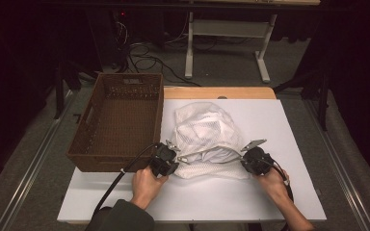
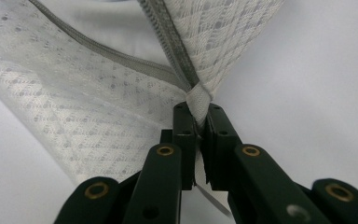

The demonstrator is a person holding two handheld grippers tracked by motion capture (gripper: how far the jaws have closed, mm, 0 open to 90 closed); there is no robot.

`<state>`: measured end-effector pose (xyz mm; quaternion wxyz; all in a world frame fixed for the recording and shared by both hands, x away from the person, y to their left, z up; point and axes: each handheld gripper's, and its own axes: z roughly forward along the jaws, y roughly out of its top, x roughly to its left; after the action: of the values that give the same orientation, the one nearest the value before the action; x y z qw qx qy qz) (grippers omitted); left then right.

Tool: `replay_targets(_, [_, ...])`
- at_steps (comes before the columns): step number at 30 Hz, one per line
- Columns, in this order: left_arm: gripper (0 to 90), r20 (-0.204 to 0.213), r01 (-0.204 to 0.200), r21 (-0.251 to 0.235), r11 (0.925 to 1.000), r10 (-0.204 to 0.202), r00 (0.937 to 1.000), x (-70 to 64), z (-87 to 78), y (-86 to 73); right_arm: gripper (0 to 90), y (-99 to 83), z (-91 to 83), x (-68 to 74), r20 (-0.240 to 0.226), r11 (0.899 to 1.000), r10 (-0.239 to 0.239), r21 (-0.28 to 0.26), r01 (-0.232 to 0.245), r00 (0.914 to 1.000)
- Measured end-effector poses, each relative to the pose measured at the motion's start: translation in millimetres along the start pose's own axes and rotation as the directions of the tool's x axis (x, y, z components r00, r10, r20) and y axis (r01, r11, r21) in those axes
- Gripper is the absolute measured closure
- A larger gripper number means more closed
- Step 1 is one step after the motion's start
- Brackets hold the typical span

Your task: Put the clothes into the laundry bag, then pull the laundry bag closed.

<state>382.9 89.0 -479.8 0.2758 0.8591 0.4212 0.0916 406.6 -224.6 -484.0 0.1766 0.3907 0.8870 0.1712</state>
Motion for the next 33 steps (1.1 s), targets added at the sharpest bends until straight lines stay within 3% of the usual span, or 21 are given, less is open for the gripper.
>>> replay_targets(5, [86.4, -0.004, -0.009, -0.003, 1.0000, 0.009, 0.9999, 0.6, -0.9, -1.5, 82.7, -0.6, 0.0, 5.2, 0.015, 1.000, -0.008, 0.010, 0.008, 0.9998])
replay_targets(6, [86.2, -0.006, -0.012, -0.005, 0.9999, 0.012, 0.9999, 1.0, -1.4, -1.6, 78.3, 0.9, -0.5, 7.6, 0.025, 0.999, -0.035, 0.020, 0.035, 0.9991])
replay_targets(8, [85.8, -0.001, -0.009, -0.011, 0.9999, 0.009, 1.0000, 0.9, -2.6, -2.0, 67.8, 5.0, -2.2, 12.0, 0.012, 0.999, -0.038, 0.023, 0.038, 0.9992])
replay_targets(14, [86.3, 0.033, 0.001, 0.001, 1.0000, -0.001, 0.9994, 1.0, -2.6, -2.3, 61.9, 14.5, -13.5, 21.8, -0.006, 0.999, -0.018, -0.046, 0.018, 0.9998])
replay_targets(17, [86.4, 0.049, -0.009, 0.012, 0.9999, 0.008, 0.9988, -3.2, -0.8, -3.4, 64.6, 18.0, -12.9, 20.7, 0.001, 0.997, -0.026, -0.066, 0.026, 0.9997])
replay_targets(20, [86.4, 0.053, -0.029, 0.028, 0.9992, 0.027, 0.9982, -8.0, 1.3, -4.9, 74.0, 19.6, -9.2, 18.6, 0.014, 0.998, -0.012, -0.062, 0.013, 0.9998])
replay_targets(24, [81.4, 0.053, -0.028, 0.006, 0.9996, 0.027, 0.9982, -8.0, -1.6, -4.2, 83.8, 18.7, -3.5, 16.3, 0.021, 0.999, -0.018, -0.048, 0.019, 0.9996])
replay_targets(28, [72.5, 0.043, -0.012, -0.039, 0.9991, 0.014, 0.9990, -6.5, -9.4, -3.6, 85.8, 13.8, -0.4, 17.8, 0.030, 0.999, -0.037, -0.037, 0.039, 0.9989])
replay_targets(33, [72.1, 0.033, 0.012, -0.050, 0.9987, -0.010, 0.9994, -0.6, -9.3, -2.0, 86.1, 9.9, -0.3, 14.0, 0.029, 0.999, -0.037, -0.018, 0.037, 0.9989])
